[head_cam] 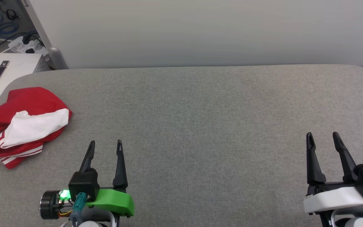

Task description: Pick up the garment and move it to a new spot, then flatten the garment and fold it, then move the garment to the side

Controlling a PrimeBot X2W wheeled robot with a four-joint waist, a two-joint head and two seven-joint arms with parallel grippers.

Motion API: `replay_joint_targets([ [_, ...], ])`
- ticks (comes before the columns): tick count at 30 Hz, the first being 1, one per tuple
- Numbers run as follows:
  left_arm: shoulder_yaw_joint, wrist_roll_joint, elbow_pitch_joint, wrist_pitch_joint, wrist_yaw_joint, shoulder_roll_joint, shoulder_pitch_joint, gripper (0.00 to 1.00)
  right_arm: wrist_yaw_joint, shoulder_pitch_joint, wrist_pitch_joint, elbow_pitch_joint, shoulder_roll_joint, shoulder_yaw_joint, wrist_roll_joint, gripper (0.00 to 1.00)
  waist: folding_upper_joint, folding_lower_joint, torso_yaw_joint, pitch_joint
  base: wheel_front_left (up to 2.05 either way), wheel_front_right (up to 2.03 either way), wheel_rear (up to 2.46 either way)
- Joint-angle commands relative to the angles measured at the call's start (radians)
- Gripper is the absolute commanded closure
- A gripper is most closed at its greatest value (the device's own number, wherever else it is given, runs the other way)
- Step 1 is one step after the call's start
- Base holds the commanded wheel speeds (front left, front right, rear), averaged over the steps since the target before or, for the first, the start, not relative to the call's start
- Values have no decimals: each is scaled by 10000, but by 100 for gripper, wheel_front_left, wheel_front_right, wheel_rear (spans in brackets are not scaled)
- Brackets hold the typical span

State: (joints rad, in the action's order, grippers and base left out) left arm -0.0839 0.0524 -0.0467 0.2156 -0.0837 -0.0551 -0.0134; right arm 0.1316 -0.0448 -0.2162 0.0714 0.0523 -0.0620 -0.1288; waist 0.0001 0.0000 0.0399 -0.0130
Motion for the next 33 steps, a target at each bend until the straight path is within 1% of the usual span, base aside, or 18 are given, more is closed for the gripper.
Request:
replay_joint_targets([
  [1,-3,79,-34,110,-100,42,57,0,-8,-134,-109,43,-17,18,-108,0,-1,0,11,-1,0,0,0],
  [6,-5,150,-74,211,-123,44,53,0,-8,-179,-208,31,-18,38,-110,0,-1,0,47,3,0,0,0],
  [20,54,361,-106,462,140,49,39,0,-9,-249,-456,88,-20,94,-115,0,-1,0,155,-42,0,0,0],
  [33,70,347,-203,462,210,49,14,0,-9,-268,-456,30,-20,191,-71,0,-1,0,191,-73,0,0,0],
])
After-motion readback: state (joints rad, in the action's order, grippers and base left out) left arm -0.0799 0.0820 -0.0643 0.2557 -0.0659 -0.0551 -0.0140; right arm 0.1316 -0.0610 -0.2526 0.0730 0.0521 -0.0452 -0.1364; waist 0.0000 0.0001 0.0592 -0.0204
